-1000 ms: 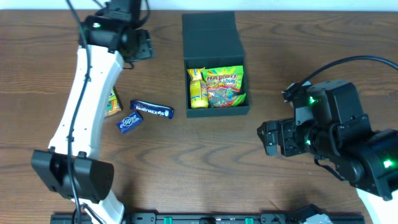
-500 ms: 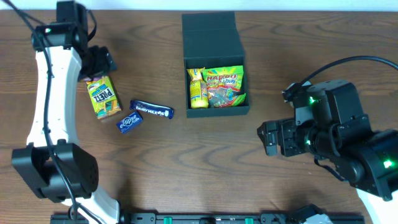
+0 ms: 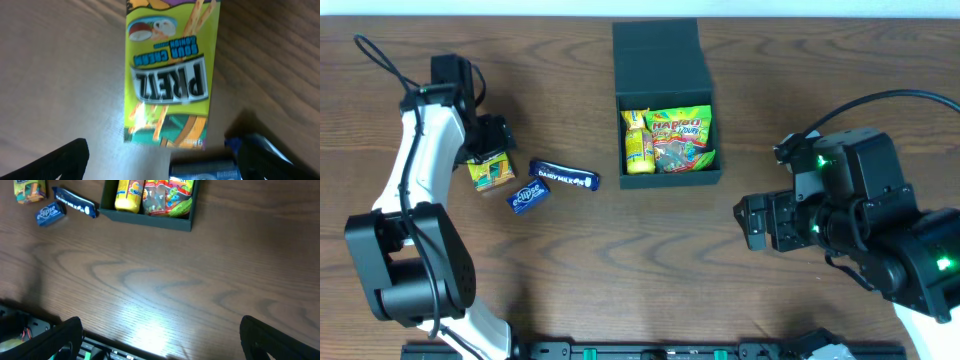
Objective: Pack container
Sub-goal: 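Grasp the green Pretz box with the left gripper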
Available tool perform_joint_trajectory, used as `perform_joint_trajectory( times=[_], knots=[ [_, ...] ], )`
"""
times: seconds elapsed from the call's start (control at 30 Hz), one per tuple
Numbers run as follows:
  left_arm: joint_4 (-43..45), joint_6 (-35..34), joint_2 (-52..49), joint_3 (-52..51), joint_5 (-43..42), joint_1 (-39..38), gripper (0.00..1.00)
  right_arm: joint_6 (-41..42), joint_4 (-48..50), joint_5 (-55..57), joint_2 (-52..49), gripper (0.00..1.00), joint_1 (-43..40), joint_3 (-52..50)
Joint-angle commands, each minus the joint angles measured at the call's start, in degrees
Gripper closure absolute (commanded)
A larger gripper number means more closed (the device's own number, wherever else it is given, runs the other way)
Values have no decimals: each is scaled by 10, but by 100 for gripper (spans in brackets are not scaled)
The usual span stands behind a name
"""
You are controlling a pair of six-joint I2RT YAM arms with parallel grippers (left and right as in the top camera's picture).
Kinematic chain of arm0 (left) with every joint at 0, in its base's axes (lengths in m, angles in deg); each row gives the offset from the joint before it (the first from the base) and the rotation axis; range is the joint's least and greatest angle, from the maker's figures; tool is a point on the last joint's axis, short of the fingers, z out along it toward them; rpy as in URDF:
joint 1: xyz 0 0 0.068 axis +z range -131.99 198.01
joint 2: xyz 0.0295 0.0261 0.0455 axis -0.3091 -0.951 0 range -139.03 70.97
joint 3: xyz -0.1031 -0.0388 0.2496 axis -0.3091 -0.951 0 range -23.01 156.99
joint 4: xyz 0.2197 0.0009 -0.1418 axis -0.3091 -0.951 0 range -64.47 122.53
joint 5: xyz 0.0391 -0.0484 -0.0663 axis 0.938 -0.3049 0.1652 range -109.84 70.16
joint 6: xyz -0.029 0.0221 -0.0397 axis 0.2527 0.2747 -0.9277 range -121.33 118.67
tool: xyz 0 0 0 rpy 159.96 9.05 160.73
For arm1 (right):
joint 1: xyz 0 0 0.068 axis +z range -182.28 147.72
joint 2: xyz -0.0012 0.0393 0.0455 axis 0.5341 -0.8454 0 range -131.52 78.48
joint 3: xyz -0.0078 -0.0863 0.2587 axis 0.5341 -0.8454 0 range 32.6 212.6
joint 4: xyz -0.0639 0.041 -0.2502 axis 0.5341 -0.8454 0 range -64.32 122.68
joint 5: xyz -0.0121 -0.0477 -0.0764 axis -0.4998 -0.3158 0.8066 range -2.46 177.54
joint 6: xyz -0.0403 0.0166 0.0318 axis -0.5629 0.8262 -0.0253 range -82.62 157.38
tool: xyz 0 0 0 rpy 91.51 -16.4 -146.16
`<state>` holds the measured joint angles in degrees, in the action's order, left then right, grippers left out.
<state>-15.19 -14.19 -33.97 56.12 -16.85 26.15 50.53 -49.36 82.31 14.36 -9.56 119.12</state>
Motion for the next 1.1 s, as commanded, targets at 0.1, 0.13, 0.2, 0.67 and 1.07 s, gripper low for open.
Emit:
perform_joint_trajectory(
  times=[0.1,0.13,0.2,0.67,1.07],
  knots=[
    [69,-15,4,-56,-2,0,5,-6,-1,-2,0,1,-6,6],
    [80,-16,3,-63,-2,-1,5,-6,-1,-2,0,1,-6,6],
    [100,-21,3,-74,-2,-2,5,-6,-1,-2,0,1,-6,6],
    [180,-15,-35,-108,32,-7,5,-6,-1,-2,0,1,-6,6],
    [183,-15,-82,-108,30,-7,2,-6,-1,-2,0,1,-6,6]
  ],
)
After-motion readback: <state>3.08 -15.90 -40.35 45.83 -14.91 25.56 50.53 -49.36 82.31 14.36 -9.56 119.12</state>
